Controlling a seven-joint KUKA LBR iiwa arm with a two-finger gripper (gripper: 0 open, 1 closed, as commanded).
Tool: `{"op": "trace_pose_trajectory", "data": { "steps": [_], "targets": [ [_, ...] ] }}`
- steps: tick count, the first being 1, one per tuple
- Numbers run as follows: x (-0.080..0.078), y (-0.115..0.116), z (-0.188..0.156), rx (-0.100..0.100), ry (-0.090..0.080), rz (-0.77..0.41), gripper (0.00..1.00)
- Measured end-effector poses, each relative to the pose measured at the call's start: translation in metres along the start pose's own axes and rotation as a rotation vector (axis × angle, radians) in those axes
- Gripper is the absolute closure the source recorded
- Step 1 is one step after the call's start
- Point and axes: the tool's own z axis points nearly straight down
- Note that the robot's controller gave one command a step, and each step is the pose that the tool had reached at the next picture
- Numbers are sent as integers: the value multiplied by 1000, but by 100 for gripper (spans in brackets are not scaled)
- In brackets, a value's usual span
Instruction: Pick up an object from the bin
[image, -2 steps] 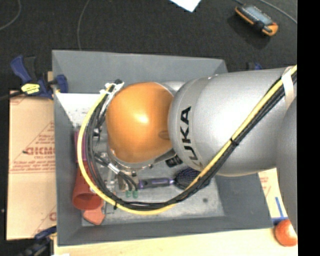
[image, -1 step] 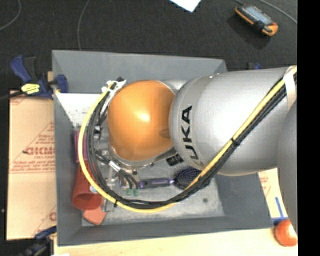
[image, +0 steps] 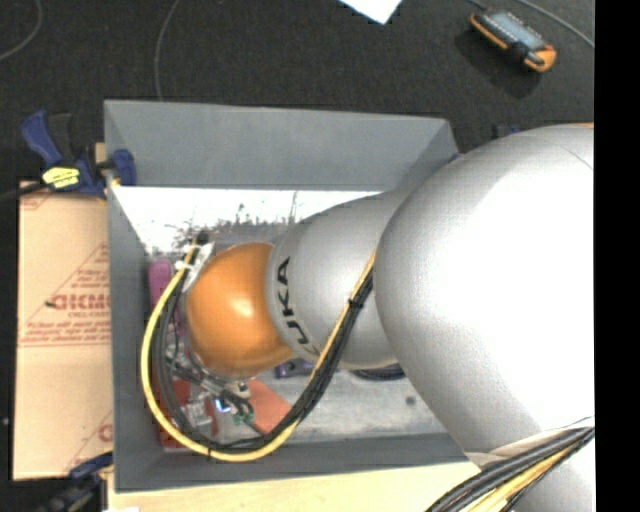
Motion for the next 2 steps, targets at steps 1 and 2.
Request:
{"op": "trace_pose_trajectory", "data": {
  "steps": [1, 2],
  "targets": [
    [10, -1, -21, 8, 41, 9, 0],
    [-27, -15, -16, -9, -10, 697, 0]
  ]
}}
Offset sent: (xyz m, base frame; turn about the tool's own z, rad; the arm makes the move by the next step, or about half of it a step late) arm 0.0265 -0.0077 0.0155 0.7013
